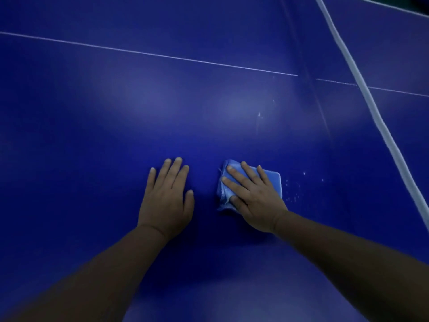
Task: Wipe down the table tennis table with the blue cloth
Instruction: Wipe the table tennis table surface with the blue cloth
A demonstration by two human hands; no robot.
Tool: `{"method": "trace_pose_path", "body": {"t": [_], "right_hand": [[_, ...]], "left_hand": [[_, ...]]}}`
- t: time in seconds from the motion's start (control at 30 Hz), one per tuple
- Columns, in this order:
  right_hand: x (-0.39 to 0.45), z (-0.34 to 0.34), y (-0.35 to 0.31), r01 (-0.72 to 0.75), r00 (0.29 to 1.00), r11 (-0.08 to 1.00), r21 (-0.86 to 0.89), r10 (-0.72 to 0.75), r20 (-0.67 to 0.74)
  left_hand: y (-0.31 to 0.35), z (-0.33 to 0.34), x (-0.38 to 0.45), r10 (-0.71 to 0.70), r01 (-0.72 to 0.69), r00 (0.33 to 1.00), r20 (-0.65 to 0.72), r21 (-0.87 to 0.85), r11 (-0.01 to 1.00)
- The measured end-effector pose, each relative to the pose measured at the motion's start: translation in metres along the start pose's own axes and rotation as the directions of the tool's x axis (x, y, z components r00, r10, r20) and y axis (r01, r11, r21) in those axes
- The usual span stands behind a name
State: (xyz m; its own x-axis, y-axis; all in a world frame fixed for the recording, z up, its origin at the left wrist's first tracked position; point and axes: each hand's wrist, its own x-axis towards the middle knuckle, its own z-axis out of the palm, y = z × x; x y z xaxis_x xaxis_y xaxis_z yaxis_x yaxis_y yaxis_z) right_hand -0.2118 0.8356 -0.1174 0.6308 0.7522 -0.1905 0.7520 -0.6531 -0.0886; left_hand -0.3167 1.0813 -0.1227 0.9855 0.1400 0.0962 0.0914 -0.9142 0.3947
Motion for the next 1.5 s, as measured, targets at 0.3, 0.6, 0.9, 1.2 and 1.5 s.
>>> {"method": "trace_pose_path", "body": {"t": [0.3,0.6,0.9,1.2,1.5], "right_hand": [[0.16,-0.047,0.128,-0.079,0.997,0.997,0.015,0.079,-0.002],[0.234,-0.061,0.162,-0.363,0.921,0.929,0.065,0.369,-0.126],[0.215,-0.06,0.157,-0.273,0.956,0.96,0.059,0.277,-0.1],[0.306,-0.073,0.092,-0.405,0.898,0.906,0.125,0.419,-0.136],[0.301,-0.078,0.211,-0.798,0.541,0.545,0.255,0.836,-0.095]], "left_hand": [[0.002,0.021,0.093,-0.117,0.111,0.992,0.055,0.104,0.988],[0.002,0.024,0.098,-0.13,0.117,0.989,0.073,0.162,0.98],[0.005,0.022,0.1,-0.116,0.103,0.992,0.056,0.189,0.976],[0.004,0.023,0.1,-0.109,0.093,0.992,0.068,0.212,0.973],[0.002,0.021,0.1,-0.11,0.085,0.989,0.1,0.228,0.97]]}}
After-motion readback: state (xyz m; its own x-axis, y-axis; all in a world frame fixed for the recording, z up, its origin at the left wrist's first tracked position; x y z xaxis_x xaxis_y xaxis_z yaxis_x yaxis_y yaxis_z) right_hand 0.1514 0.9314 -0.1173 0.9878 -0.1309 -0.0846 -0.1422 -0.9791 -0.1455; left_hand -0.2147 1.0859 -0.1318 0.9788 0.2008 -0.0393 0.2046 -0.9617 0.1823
